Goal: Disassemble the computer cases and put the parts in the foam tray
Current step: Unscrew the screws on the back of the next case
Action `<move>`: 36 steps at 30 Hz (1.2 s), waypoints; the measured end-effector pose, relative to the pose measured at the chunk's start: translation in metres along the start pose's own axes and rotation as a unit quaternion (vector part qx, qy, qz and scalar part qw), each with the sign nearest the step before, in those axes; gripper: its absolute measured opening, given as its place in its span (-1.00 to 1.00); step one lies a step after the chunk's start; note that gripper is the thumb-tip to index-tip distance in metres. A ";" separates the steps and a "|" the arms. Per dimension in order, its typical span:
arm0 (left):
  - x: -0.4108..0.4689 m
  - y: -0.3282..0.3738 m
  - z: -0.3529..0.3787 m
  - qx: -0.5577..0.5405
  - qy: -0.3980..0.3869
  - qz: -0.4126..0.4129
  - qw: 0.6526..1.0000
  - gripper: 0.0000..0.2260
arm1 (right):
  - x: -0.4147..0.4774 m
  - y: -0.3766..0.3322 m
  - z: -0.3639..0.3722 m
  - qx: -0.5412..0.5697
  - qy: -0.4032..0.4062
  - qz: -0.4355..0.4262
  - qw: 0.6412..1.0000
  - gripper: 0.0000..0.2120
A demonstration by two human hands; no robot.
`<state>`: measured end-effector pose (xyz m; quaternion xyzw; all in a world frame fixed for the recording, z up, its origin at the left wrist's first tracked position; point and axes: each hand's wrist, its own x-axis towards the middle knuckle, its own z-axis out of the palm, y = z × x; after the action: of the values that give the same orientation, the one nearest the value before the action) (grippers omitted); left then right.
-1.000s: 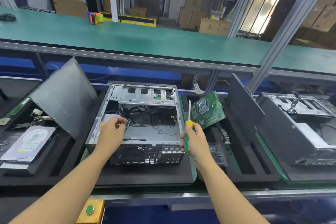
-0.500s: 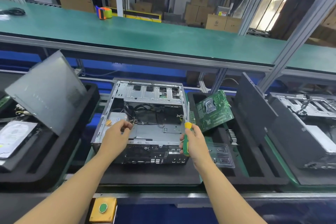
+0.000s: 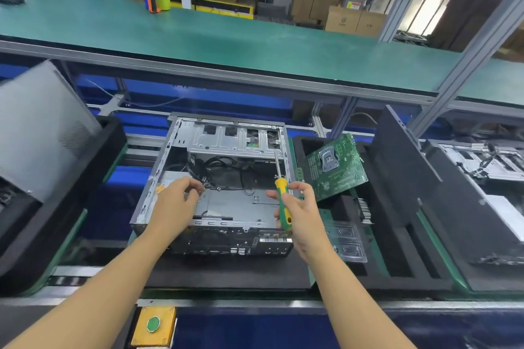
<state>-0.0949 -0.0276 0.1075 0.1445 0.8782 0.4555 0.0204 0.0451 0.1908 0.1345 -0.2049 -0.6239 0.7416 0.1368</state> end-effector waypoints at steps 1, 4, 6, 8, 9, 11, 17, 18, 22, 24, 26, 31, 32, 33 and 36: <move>0.002 0.001 0.002 0.016 0.009 0.015 1.000 -0.78 | 0.004 -0.001 -0.002 0.001 -0.003 0.000 1.000 -0.89; 0.011 -0.002 0.006 0.073 0.036 0.044 0.996 -0.80 | 0.018 -0.002 -0.005 -0.018 -0.005 -0.007 1.000 -0.87; 0.017 -0.008 0.005 0.129 0.067 0.035 0.989 -0.84 | 0.027 0.000 -0.005 -0.045 -0.011 -0.010 0.999 -0.82; 0.024 -0.015 0.002 0.208 0.099 0.036 0.972 -0.83 | 0.033 0.006 -0.005 -0.073 -0.027 -0.009 0.997 -0.73; 0.026 -0.018 -0.001 0.231 0.114 0.038 0.966 -0.81 | 0.036 0.009 -0.005 -0.087 -0.033 -0.009 0.996 -0.69; 0.031 -0.024 -0.006 0.252 0.130 0.030 0.958 -0.77 | 0.041 0.015 -0.006 -0.110 -0.042 -0.010 0.993 -0.62; 0.033 -0.039 -0.019 0.183 0.072 -0.200 0.960 -0.47 | 0.049 0.030 -0.005 -0.144 -0.029 -0.065 0.987 -0.67; 0.034 -0.039 -0.022 0.181 0.038 -0.230 0.955 -0.42 | 0.047 0.032 -0.004 -0.160 -0.020 -0.080 0.984 -0.66; 0.035 -0.048 -0.038 0.196 -0.032 -0.240 0.950 -0.48 | 0.038 0.038 0.002 -0.297 0.024 -0.174 0.939 -0.65; 0.032 -0.052 -0.044 0.159 -0.048 -0.231 0.959 -0.46 | 0.037 0.043 0.006 -0.343 0.035 -0.204 0.916 -0.73; 0.027 -0.052 -0.044 0.114 -0.053 -0.217 0.968 -0.41 | 0.037 0.048 0.010 -0.389 0.049 -0.216 0.894 -0.79; 0.024 -0.051 -0.036 0.101 -0.055 -0.213 0.970 -0.35 | 0.040 0.047 0.016 -0.486 0.070 -0.259 0.832 -0.78; 0.023 -0.050 -0.034 0.097 -0.052 -0.212 0.971 -0.35 | 0.042 0.046 0.014 -0.495 0.077 -0.264 0.824 -0.79; 0.022 -0.050 -0.031 0.092 -0.049 -0.208 0.973 -0.35 | 0.045 0.044 0.012 -0.498 0.084 -0.261 0.823 -0.79; 0.020 -0.050 -0.024 0.075 -0.045 -0.198 0.976 -0.30 | 0.050 0.039 0.010 -0.485 0.098 -0.229 0.838 -0.77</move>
<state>-0.1297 -0.0686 0.0830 -0.0106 0.9194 0.3678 0.1387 -0.0020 0.1980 0.0913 -0.1679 -0.9164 0.2674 0.2460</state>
